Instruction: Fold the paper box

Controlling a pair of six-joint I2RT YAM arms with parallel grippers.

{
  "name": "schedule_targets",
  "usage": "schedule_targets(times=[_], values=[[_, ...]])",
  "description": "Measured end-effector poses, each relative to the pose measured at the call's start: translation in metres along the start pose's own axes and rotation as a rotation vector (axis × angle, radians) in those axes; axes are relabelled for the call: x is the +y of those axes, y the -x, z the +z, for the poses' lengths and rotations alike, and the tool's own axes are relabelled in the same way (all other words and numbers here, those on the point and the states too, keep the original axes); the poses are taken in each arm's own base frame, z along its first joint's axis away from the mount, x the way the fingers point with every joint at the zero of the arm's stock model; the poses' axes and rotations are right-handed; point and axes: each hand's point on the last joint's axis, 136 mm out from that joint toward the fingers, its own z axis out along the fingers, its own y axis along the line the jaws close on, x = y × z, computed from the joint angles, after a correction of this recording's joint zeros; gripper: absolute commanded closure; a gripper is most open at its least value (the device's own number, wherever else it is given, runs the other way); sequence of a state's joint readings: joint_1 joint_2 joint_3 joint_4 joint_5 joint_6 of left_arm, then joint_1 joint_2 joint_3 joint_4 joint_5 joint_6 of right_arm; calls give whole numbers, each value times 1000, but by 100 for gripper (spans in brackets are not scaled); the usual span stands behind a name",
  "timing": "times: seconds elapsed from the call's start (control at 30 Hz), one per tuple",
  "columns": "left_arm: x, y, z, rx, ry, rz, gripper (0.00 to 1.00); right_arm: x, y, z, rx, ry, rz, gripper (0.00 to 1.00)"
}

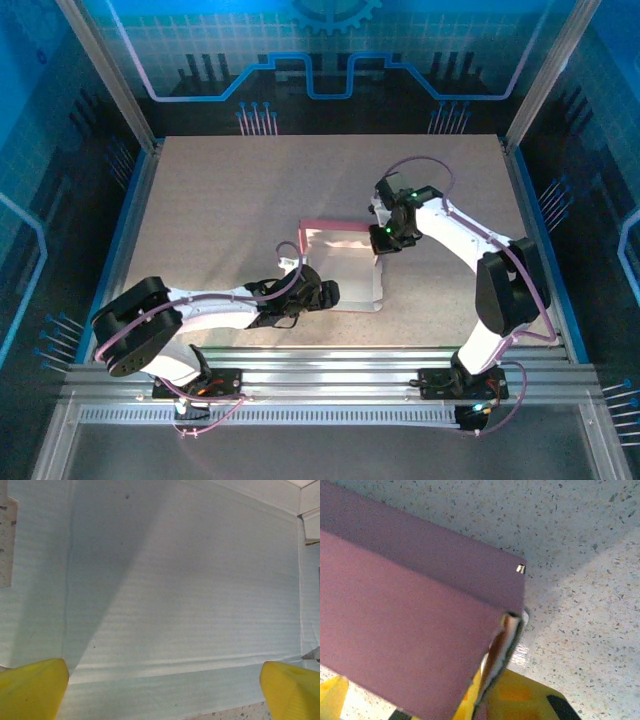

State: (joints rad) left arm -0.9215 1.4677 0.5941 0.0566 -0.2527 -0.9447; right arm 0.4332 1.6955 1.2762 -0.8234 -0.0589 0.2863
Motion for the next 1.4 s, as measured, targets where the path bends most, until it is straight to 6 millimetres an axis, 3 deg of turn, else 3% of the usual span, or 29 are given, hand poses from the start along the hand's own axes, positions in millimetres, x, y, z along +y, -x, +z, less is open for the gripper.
schedule_targets(times=[0.2, 0.37, 0.47, 0.63, 0.77, 0.9, 1.07, 1.23, 1.4], values=[[-11, -6, -11, 46, -54, -22, 2, 10, 9, 5, -46, 15, -14, 94], [-31, 1, -40, 49, -142, -7, 5, 20, 14, 10, -59, 39, -51, 94], [-50, 14, -66, 43, -206, 18, 5, 24, 22, 13, -62, 53, -79, 94], [-78, 53, -115, 4, -321, 33, 6, 36, 32, 17, -66, 58, -146, 91], [-86, 80, -144, -15, -369, 30, 6, 45, 35, 20, -66, 62, -188, 85], [-83, 103, -160, -39, -371, 32, 6, 51, 33, 24, -57, 63, -218, 81], [-61, 126, -156, -49, -331, 8, 6, 54, 39, 25, -83, 69, -225, 80], [-42, 138, -132, -7, -289, -9, 6, 53, 39, 31, -104, 77, -224, 77], [-36, 160, -107, 10, -286, 15, 6, 53, 35, 32, -118, 82, -221, 82]])
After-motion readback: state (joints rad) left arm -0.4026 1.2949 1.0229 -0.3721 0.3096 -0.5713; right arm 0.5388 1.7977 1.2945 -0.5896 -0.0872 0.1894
